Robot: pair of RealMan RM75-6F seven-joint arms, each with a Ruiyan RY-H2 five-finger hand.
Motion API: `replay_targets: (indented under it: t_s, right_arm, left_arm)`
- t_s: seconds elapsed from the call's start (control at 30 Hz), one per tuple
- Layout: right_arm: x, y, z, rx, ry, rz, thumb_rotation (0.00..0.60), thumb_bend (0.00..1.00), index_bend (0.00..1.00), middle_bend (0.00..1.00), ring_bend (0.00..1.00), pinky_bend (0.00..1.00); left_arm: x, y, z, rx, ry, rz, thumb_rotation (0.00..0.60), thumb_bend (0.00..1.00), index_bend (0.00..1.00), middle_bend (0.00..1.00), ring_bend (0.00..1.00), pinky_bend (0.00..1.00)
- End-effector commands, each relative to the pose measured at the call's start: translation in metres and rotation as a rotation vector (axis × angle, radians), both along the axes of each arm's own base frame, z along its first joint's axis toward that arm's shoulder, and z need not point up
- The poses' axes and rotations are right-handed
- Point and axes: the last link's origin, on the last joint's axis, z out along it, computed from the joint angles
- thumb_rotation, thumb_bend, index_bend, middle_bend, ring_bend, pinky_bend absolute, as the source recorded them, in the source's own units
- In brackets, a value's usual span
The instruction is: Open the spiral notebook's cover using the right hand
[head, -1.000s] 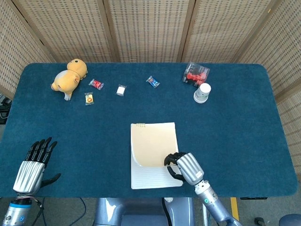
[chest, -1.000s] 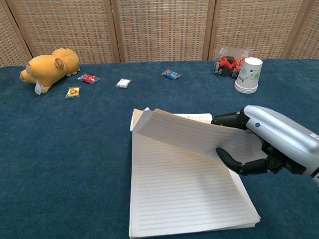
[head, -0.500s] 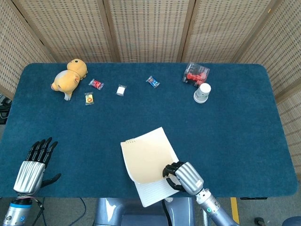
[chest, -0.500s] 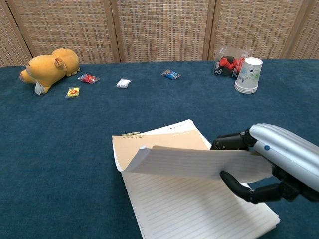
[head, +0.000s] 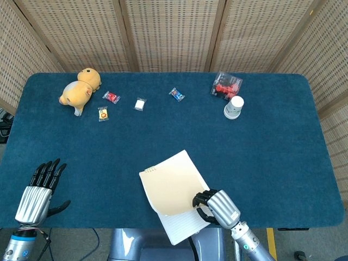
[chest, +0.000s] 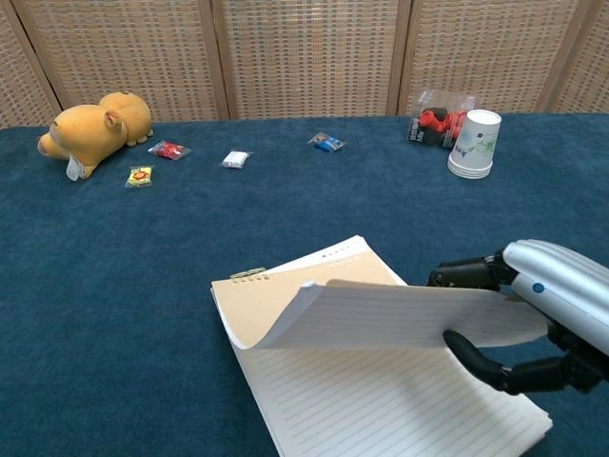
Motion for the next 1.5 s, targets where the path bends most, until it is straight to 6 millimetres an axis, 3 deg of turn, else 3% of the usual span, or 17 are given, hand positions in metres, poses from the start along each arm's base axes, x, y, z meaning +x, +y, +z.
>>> replay_targets:
  t_s: [0.03,0.9,1.5]
  right_arm:
    - [-0.003,-0.002,0.002,-0.012,0.002,-0.019,0.6,0.79,0.69,0.71,0.6,0.68]
    - [-0.031,0.008,0.03,-0.026,0.073,-0.055,0.6,0.79,0.69,0.71,0.6,0.69]
    - [-0.045,0.028,0.035,-0.016,0.099,-0.058,0.6,0.79,0.69,0.71,0.6,0.69]
  left_arm:
    - [0.0,0.0,0.0,0.001,0.0,0.0,0.6,0.0,0.0,0.0,0.0,0.05]
    - [0.001,-0.001,0.0,0.001,-0.002,-0.004,0.6,0.0,0.0,0.0,0.0,0.05]
    - [0.002,-0.001,0.0,0.0,-0.003,-0.007,0.6,0.0,0.0,0.0,0.0,0.05]
